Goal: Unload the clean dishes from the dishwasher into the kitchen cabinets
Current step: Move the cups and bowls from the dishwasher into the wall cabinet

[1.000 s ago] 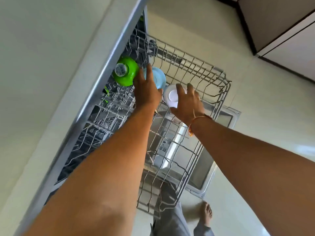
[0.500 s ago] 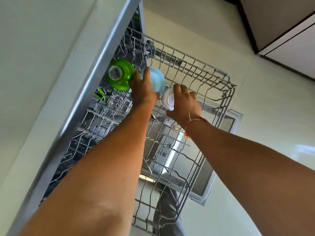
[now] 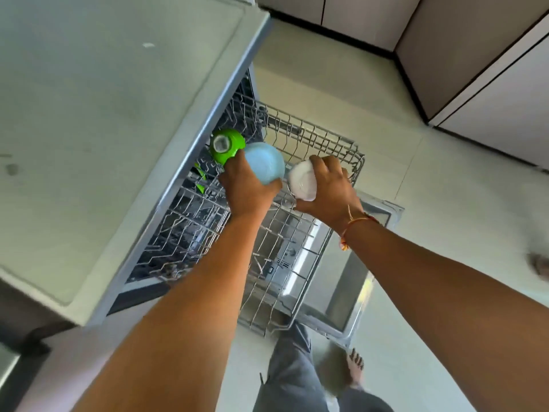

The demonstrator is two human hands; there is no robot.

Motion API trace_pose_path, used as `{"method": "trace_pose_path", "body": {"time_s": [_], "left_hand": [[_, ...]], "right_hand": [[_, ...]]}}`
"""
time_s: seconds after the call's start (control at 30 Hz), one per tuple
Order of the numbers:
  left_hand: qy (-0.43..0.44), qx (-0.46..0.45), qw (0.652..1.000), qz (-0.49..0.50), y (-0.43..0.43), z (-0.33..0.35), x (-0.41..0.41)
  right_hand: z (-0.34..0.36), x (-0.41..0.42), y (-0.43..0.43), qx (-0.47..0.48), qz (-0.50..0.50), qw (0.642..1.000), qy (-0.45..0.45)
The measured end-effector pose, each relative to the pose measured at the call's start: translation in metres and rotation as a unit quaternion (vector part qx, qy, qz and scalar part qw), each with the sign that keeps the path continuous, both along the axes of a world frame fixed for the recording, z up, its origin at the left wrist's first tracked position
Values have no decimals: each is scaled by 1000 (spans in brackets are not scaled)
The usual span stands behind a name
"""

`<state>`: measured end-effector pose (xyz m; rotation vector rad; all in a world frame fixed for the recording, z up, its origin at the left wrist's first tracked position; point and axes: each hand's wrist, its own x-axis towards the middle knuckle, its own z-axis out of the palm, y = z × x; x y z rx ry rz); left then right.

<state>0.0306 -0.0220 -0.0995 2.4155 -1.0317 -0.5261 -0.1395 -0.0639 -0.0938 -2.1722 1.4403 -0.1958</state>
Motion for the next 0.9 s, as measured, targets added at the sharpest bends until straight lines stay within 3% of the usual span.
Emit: {"method": "trace_pose_path", "body": {"time_s": [0.27,0.5,0.7,0.9], "left_hand": [[-55,-85,994,36,121,121,-66],[-93,-176,973,121,242,208,-105],[-158,-255,920,254,361,283,-89],[-250,-266,849,382,498,346,-64]], "right_hand": [[124,-64,59,-83,51,992,-74],[223,-63,134,-157,176,956,-172],[283,-2,233,-160,267,899,-309],[336,68,344,-144,367,836,-381]]}}
